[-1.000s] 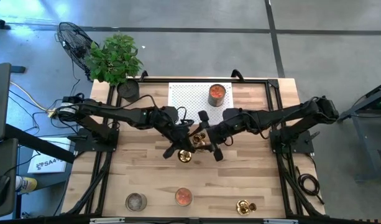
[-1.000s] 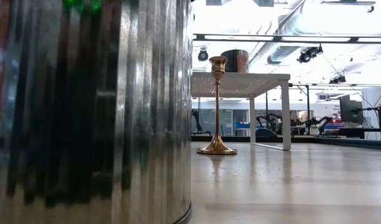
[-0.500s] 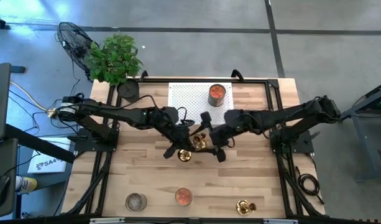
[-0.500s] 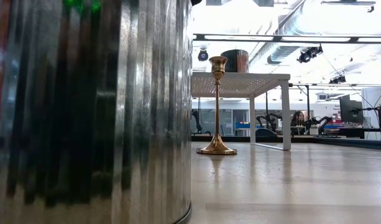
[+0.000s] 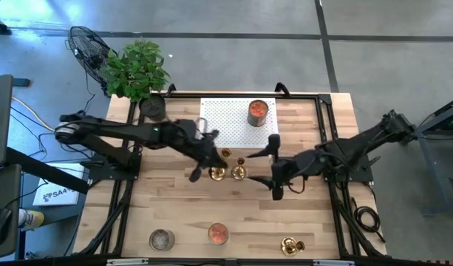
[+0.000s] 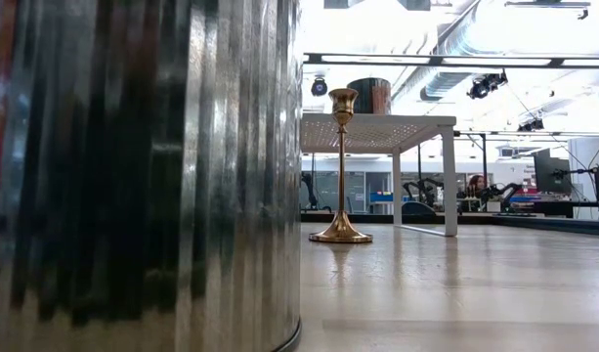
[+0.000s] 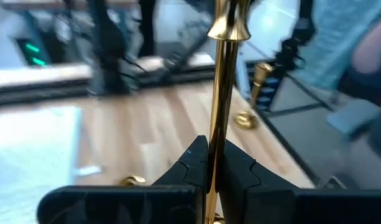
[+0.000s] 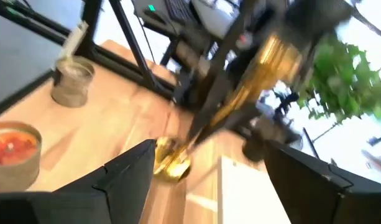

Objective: Pick & Place candle stick holders
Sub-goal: Put the middle right gold holder on the shelf

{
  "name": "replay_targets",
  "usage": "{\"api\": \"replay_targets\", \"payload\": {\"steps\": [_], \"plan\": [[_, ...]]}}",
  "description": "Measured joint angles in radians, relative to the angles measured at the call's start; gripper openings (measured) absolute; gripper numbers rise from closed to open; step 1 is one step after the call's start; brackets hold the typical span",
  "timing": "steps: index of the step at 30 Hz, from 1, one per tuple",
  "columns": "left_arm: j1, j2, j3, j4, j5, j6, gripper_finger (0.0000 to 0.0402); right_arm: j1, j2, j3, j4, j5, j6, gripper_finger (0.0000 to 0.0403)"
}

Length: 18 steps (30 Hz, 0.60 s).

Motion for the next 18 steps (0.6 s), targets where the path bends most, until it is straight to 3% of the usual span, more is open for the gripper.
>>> {"api": "replay_targets", "payload": {"steps": [6,13,18], "plan": [[0.004,-0.16,0.0,-0.074,-0.184,0.101,0.0013,0.041,0.004,0.0,-0.054,0.077,0.093,0.0294],[0.101,-0.213,0.0,0.024,-0.373,0.144,0.0013,0.043,0.005,0.0,-0.019,0.237,0.15,0.0294],[0.256,-0.199,0.0,0.028,-0.375,0.108,0.0013,0.043,0.005,0.0,-0.017,0.294,0.151,0.0294]]}}
